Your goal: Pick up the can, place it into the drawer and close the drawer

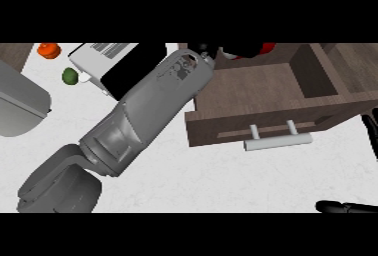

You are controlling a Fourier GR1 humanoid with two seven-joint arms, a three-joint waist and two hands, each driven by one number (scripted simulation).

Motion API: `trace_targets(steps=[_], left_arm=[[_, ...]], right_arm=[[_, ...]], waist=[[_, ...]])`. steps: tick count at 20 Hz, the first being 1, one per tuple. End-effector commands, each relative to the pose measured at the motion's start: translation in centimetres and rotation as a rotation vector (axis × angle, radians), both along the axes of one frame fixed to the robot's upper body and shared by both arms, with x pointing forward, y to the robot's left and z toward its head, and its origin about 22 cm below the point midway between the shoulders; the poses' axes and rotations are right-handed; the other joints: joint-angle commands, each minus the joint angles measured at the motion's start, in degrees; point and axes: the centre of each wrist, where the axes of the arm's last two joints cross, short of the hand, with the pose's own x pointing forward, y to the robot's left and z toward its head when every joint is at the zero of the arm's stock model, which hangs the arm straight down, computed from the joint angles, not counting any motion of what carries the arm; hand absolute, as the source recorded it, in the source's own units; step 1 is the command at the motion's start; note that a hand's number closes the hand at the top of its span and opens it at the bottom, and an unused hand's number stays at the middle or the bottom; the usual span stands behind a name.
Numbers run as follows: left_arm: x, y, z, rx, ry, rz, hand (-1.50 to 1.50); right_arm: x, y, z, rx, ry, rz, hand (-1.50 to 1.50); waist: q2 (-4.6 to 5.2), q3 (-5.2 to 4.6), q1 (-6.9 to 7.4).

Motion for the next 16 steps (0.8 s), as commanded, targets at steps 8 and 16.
trace_targets(steps=[8, 16], left_arm=[[0.0, 0.5, -1.8, 0.005, -0.007, 0.091, -1.50], [-0.2, 0.4, -1.9, -0.052, -0.013, 0.118, -1.50]], right_arm=[[-0.2, 0.7, 0.1, -0.016, 0.001, 0.031, -1.50], [-0.8, 0.1, 0.8, -0.083, -0.053, 0.025, -1.50]], waist=[[0.28, 0.00, -1.21], [0.24, -0.01, -1.67]])
